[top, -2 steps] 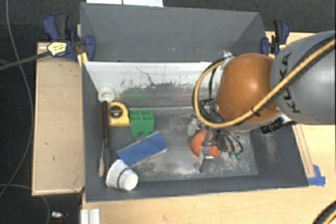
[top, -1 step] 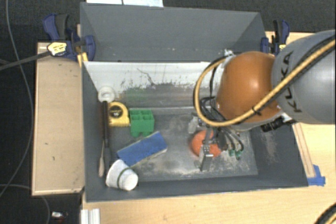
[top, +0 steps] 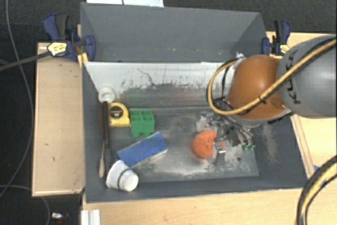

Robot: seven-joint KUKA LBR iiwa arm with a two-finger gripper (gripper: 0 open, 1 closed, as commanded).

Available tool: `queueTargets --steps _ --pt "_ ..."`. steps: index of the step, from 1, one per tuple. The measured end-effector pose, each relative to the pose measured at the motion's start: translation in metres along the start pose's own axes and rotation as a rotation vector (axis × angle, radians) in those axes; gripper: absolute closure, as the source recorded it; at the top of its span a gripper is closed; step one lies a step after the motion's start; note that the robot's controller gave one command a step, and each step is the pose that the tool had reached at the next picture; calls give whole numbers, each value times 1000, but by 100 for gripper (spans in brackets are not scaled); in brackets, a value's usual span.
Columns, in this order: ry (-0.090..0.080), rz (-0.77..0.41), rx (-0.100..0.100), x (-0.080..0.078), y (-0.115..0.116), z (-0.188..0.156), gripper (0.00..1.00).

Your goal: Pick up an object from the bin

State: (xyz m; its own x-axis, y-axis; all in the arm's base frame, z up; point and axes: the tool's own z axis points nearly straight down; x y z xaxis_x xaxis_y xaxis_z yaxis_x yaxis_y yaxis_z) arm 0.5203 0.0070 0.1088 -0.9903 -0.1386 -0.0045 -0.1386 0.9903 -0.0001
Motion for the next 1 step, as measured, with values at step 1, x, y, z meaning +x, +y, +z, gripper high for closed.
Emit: queueTargets --steps 1 --pt "-4 243 -1 4 -26 1 0"
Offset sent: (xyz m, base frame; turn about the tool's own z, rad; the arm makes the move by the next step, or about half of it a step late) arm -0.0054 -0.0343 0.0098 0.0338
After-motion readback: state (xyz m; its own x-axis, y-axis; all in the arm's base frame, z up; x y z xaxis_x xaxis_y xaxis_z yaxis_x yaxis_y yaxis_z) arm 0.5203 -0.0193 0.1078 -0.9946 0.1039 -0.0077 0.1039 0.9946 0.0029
